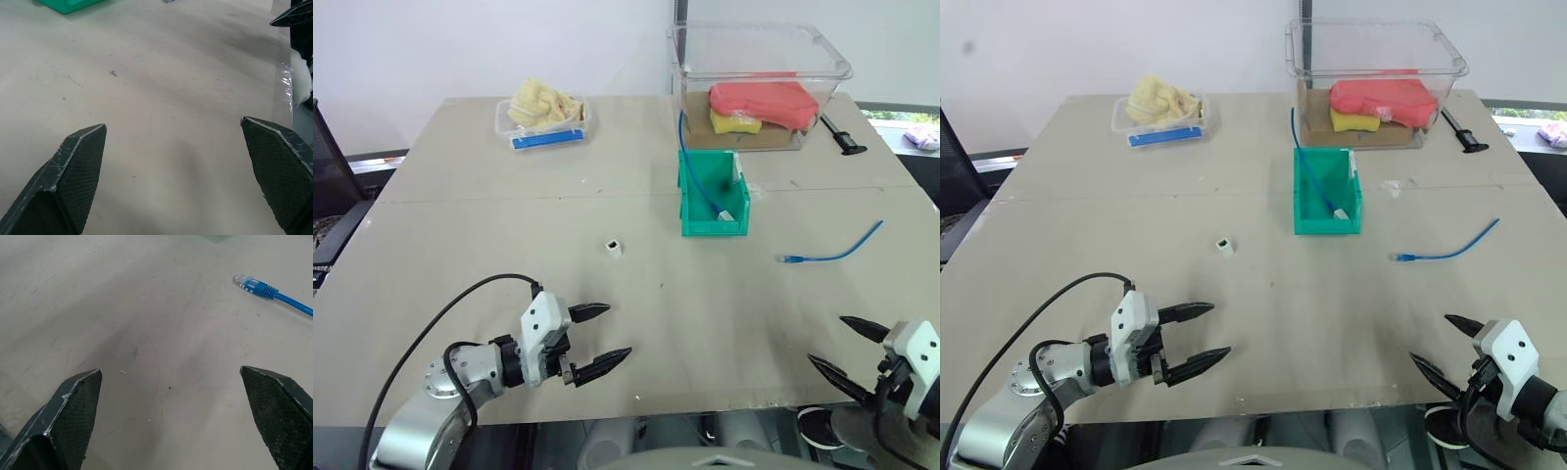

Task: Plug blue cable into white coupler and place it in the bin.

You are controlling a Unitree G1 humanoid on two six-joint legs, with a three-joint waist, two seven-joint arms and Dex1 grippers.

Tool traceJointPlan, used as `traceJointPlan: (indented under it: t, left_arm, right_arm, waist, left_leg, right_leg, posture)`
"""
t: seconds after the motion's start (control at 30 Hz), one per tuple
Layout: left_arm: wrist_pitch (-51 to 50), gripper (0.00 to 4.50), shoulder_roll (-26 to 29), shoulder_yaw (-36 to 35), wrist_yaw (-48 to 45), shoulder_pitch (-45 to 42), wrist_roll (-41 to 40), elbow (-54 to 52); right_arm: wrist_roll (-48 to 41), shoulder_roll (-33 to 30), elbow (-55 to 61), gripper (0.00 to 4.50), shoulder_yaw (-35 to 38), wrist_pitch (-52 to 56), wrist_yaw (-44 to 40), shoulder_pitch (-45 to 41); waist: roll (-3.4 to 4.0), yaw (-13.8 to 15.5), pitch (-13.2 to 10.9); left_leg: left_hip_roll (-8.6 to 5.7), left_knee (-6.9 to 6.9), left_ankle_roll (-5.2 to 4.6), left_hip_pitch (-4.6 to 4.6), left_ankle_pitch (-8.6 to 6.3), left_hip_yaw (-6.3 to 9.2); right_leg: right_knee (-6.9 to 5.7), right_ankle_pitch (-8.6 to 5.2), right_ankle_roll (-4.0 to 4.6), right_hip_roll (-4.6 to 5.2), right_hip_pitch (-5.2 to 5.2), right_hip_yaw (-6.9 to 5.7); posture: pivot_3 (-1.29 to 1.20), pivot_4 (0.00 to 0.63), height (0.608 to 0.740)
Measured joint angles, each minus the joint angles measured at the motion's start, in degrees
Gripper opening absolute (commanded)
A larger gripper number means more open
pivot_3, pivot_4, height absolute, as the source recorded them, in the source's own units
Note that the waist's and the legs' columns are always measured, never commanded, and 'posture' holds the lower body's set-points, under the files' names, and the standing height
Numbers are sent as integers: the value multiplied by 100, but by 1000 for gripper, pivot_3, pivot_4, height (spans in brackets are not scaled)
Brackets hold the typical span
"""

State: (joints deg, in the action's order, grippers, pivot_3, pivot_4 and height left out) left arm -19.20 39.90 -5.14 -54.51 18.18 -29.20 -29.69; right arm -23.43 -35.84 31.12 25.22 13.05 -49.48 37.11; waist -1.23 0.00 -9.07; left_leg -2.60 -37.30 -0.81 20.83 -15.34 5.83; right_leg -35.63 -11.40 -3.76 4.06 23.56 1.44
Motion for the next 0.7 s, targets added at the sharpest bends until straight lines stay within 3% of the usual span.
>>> traceJointPlan:
  t: [0.13,0.33,0.57,0.67,0.7]
  left_arm:
    - [-54,4500,-109,-6,35,-123,-116,2]
    - [-40,4500,-184,49,-32,-700,-261,4]
    - [212,4500,-39,356,-462,-1133,-131,4]
    - [282,4500,-28,392,-566,-1147,-128,12]
    - [317,4500,-22,407,-592,-1164,-126,35]
  right_arm:
    - [38,-108,-127,4461,-9,160,208,-613]
    - [278,-1060,-234,4461,-306,1107,585,-2132]
    - [670,-1973,-2217,4461,-1716,1389,-268,-4445]
    - [901,-2013,-2825,3671,-2210,1265,-581,-4886]
    - [1051,-2006,-3174,3671,-2491,1161,-724,-5144]
  waist:
    - [0,-38,-7]
    - [1,-35,-9]
    - [3,-50,-32]
    - [5,-48,-35]
    - [8,-56,-38]
  left_leg:
    - [1,-5,0,-2,0,-14]
    - [-1,1,0,2,0,-28]
    - [-1,0,-5,2,-1,-46]
    - [0,3,-7,7,-3,-43]
    - [-1,1,-9,8,-4,-48]
  right_leg:
    - [0,1,-1,5,0,5]
    - [2,1,2,0,2,-15]
    - [15,5,7,0,0,-9]
    - [18,16,24,0,2,-13]
    - [19,17,24,1,2,-9]
  posture:
    - [0,150,740]
    - [0,150,740]
    - [0,150,740]
    - [0,150,740]
    - [0,150,740]
